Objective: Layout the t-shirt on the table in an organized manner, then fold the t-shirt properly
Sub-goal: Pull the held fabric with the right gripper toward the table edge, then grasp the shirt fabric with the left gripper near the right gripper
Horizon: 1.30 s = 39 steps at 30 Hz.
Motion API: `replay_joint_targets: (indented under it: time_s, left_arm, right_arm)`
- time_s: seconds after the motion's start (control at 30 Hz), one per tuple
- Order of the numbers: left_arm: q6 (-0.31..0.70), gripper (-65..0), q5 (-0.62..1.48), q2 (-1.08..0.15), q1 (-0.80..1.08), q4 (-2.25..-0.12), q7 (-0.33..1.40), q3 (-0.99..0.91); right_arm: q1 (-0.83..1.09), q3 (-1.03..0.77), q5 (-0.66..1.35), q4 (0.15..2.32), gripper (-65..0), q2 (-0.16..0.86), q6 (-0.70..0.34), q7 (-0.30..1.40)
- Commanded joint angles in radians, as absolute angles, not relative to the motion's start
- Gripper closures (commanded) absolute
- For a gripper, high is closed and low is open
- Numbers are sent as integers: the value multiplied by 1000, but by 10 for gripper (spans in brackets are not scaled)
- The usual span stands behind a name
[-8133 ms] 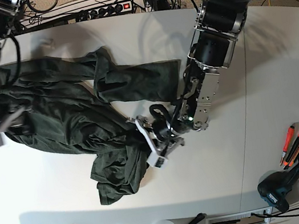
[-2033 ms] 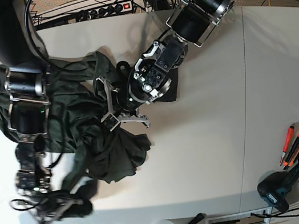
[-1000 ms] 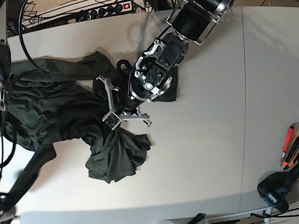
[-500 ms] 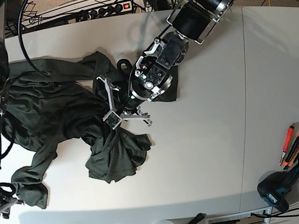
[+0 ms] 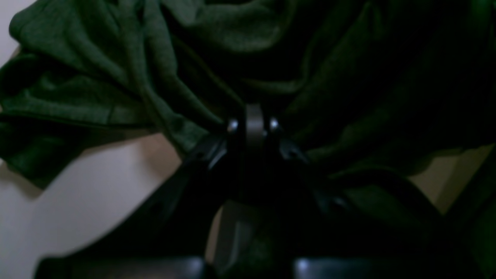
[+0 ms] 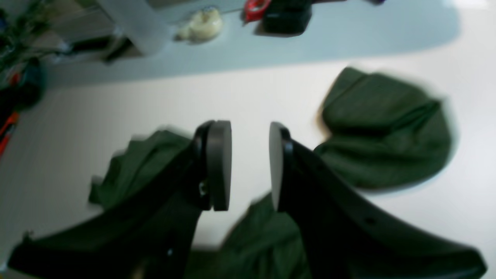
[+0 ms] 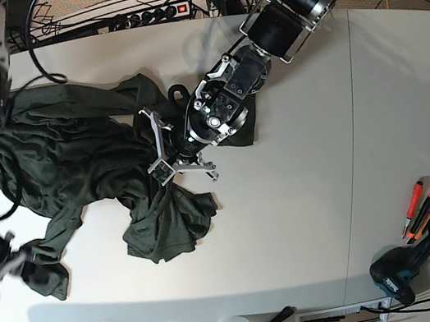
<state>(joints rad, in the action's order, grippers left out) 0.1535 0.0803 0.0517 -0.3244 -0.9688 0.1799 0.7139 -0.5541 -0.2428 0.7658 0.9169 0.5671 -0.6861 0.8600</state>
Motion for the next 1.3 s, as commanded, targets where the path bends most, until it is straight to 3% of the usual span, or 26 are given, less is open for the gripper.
replay_joint_targets:
  time_s: [0.0,0.17,0.33,0.93,1.1,1.27]
  left_arm:
    - [173,-9,22,17,-280,-931,448,724]
    - [184,-10,22,16,-280,-949,448,724]
    - [184,-53,22,17,-280,-981,448,724]
    - [184,-55,22,17,-282,-988,445,724]
    - [183,-126,-1,16,-283,-1113,458,723]
    - [179,-132,-1,17,-289,-1267,463,723]
  right_arm:
    - [-540,-251,783,946,-176,593,-698,840]
    - [-349,-251,782,962,-176,593,-698,783]
    - [-243,-251,782,962,-176,593,-698,709]
    - [-227,-251,781,962,-176,525,-698,743]
    - [-227,-251,772,962,-176,524,-698,744]
    - [-227,-250,739,962,-176,524,-698,750]
